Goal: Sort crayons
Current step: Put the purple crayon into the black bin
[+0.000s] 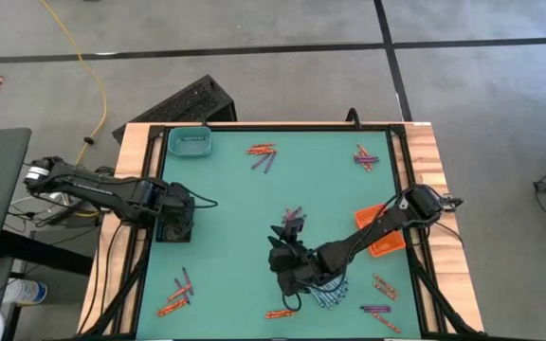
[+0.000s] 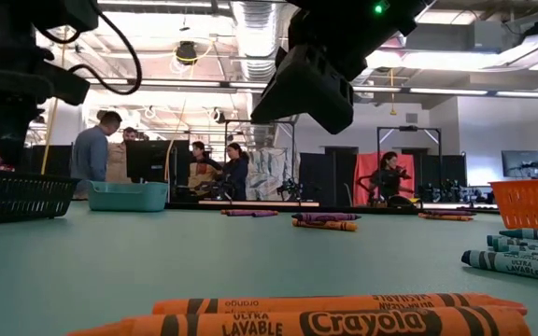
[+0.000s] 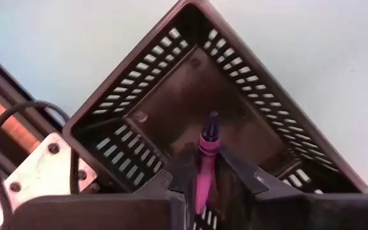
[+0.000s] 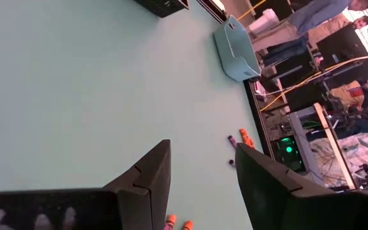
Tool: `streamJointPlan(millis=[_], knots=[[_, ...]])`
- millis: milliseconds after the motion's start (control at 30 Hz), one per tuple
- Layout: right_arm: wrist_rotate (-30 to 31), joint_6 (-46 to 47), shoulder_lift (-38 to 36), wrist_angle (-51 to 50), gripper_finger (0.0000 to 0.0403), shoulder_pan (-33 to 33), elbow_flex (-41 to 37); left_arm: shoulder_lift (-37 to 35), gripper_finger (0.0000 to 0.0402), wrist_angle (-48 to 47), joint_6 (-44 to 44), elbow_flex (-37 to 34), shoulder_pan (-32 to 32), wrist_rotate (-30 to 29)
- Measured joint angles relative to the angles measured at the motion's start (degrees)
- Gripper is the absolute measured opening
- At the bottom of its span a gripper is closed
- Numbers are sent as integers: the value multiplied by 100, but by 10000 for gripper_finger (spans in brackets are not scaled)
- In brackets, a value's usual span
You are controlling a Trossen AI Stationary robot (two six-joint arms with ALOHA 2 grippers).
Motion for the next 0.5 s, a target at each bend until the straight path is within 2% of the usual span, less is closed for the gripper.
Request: streamJointPlan(millis=[333,500], knots=[[-4,-139,-204,-254,175,39,0,-113,124,-23,-64,0,0,46],[-101,192,-447,-813,175,28,0,-300,141,98,211,171,-108,-94]])
